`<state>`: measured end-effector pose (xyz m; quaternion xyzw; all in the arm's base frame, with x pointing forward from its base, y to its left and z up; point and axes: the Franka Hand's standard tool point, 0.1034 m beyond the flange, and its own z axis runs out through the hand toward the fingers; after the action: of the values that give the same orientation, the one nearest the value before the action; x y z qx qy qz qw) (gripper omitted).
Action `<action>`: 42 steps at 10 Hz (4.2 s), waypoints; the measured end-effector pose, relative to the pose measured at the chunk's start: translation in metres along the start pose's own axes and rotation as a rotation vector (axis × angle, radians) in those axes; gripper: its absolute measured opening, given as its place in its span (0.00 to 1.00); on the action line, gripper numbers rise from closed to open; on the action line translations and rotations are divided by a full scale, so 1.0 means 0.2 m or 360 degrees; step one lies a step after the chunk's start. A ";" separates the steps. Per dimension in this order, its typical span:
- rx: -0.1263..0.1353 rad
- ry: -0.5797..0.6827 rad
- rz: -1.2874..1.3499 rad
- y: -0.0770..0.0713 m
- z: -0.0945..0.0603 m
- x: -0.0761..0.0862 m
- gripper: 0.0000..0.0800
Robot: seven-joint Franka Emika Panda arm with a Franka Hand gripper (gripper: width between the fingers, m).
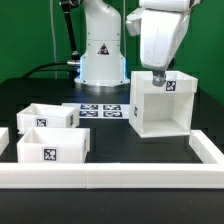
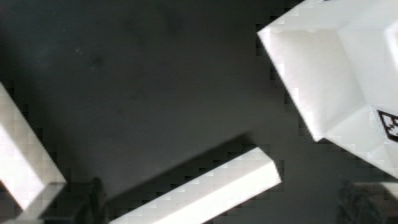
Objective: Assemble drawer
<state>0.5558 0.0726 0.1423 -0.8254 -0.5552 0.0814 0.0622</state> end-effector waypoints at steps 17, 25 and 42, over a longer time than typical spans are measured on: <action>-0.0255 0.0127 0.0539 -0.37 0.07 -0.03 0.81; -0.0190 0.0164 0.1664 -0.59 0.16 0.00 0.81; -0.0130 0.0200 0.1617 -0.70 0.37 -0.05 0.10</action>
Offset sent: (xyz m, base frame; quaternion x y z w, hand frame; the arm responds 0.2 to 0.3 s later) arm 0.0000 0.0000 0.0000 0.0000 0.0000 0.0000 1.0000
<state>0.4100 0.1162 0.0984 -0.9961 -0.0818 0.0299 0.0157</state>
